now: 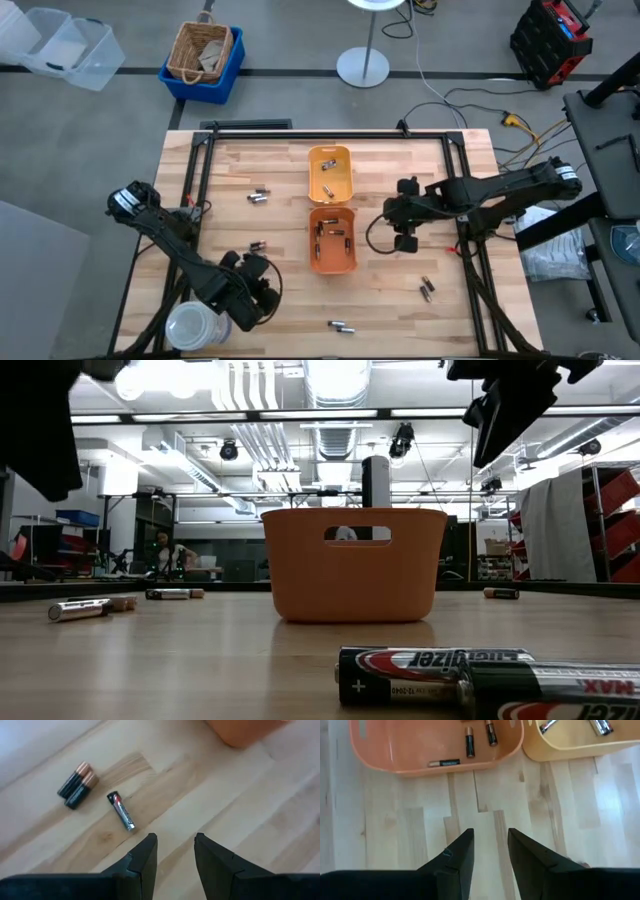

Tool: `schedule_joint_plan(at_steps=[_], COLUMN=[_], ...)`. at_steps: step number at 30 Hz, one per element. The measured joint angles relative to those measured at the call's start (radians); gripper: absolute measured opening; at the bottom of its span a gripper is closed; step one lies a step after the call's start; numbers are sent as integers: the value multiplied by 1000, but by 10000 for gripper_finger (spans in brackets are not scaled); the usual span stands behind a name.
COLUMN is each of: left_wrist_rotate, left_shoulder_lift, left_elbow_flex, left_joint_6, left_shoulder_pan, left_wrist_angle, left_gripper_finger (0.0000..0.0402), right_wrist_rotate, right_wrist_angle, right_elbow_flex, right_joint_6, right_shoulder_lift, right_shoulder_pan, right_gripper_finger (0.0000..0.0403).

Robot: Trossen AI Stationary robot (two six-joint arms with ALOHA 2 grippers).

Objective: Sort batteries
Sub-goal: Put the silver battery into the yellow bin

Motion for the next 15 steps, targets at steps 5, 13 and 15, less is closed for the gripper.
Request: schedule_joint_plan(at_steps=[5, 13, 15], left_wrist_rotate=[12, 116, 115], left_shoulder_lift=[0, 0, 0], left_elbow_flex=[-43, -114, -120], left_joint_6=[-114, -115, -109], left_shoulder_pan=[47, 117, 122], left_wrist_angle=[1, 40, 54], left_gripper_finger=[111, 111, 111], right_wrist_rotate=[0, 0, 0], right_wrist_angle=[4, 9, 9], right_elbow_flex=[-9, -9, -9], right_joint_6=[-3, -5, -3], right_shoulder_lift=[8, 11, 11], right_shoulder_pan=[0, 0, 0], right_gripper_finger=[129, 153, 159])
